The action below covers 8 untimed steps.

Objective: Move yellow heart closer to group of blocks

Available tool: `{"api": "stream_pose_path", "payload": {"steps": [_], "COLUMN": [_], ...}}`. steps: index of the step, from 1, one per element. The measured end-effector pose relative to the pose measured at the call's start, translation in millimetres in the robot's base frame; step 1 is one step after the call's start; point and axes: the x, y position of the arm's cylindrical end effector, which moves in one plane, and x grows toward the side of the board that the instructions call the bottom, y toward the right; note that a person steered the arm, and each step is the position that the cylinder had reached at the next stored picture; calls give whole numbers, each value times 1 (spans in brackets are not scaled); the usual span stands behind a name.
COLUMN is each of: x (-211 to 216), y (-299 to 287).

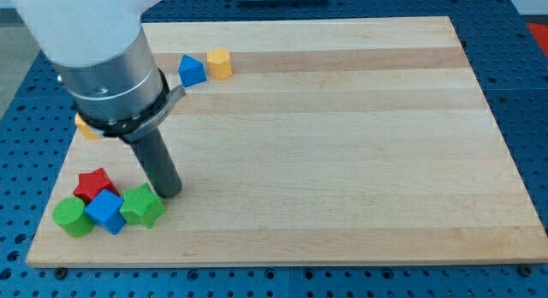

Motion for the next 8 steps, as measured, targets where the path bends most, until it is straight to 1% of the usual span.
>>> {"api": "stream_pose_path", "payload": {"steps": [1,2,3,4,5,6,7,8], "x": [-43,-93,-142,-167,-168,-183,-174,-164], "y": [32,37,30,8,-31,-82,-141,-161]}}
